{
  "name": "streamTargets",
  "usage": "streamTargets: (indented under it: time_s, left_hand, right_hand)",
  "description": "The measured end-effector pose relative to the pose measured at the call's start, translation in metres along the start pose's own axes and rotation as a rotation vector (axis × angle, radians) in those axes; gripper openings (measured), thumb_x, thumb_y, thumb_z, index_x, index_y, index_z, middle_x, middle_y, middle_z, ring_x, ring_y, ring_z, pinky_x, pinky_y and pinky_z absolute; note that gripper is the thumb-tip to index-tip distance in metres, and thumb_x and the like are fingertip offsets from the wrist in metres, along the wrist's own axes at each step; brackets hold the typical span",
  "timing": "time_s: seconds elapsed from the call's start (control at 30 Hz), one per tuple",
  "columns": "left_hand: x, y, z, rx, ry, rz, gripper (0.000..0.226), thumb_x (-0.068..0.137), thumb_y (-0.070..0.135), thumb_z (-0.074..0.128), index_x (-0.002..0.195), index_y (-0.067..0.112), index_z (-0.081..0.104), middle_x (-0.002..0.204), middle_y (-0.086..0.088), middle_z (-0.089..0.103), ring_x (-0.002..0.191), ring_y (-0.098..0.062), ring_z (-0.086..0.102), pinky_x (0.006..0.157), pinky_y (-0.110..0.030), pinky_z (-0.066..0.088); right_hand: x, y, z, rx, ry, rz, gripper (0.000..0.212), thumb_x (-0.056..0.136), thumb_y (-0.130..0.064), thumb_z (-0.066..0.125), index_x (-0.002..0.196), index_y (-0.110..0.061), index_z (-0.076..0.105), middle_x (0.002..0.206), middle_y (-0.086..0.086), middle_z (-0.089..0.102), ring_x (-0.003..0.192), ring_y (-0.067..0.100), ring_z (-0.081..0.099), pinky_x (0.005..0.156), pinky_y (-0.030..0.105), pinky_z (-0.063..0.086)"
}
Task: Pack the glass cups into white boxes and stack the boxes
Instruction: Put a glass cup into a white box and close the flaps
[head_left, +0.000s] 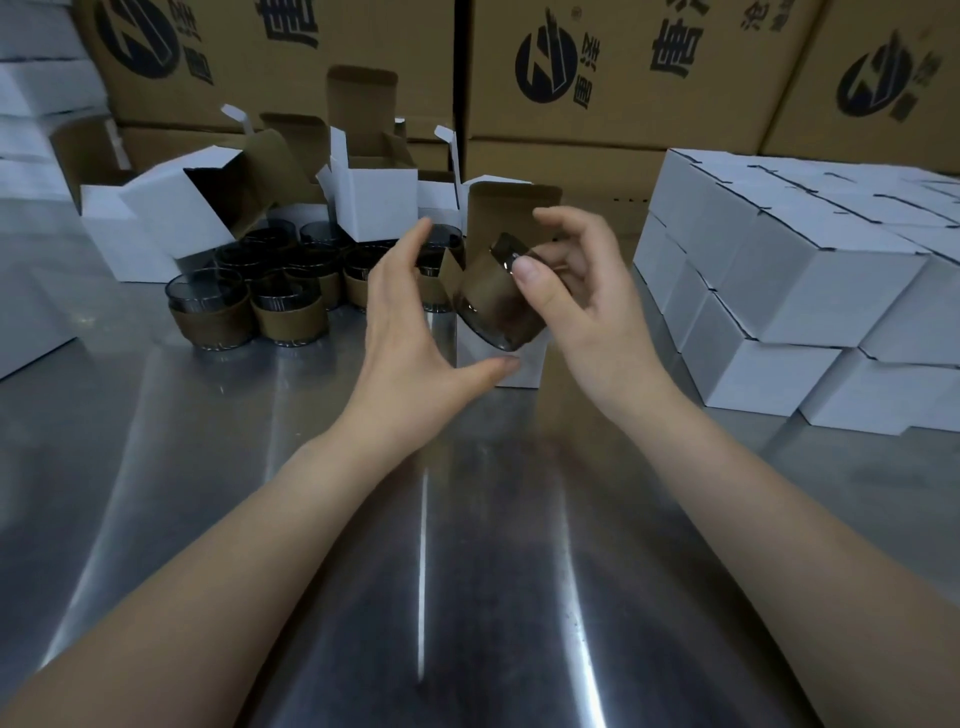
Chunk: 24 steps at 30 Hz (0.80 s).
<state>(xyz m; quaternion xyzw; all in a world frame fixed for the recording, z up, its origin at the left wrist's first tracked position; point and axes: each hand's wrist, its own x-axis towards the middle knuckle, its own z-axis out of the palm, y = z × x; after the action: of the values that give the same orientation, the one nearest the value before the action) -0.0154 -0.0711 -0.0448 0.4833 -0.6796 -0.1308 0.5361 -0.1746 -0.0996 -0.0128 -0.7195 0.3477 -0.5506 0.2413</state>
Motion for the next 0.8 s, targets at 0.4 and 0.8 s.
streamTargets:
  time_s: [0.4,0.8]
  left_hand:
    - [0.005,-0.021,0.0,-0.122,-0.255,-0.117,0.115,0.071,0.025,0.088,0.152,0.036,0.008,0.151,0.006,0.037,0.138,-0.009,0.04,0.117,-0.039,0.034]
    - [0.003,-0.022,0.001,-0.107,-0.229,-0.128,0.112,0.075,0.027,0.084,0.152,0.042,0.003,0.133,0.03,0.041,0.128,0.003,0.043,0.1,-0.017,0.037]
  right_hand:
    - [0.005,0.001,-0.011,0.055,0.042,-0.082,0.034,0.09,-0.04,0.05,0.12,-0.025,0.048,0.101,-0.012,0.062,0.095,0.003,0.062,0.074,0.016,0.05]
    - [0.004,-0.003,-0.013,-0.066,0.023,-0.08,0.041,0.086,-0.031,0.068,0.119,-0.029,0.045,0.11,-0.019,0.061,0.108,0.0,0.058,0.086,0.009,0.043]
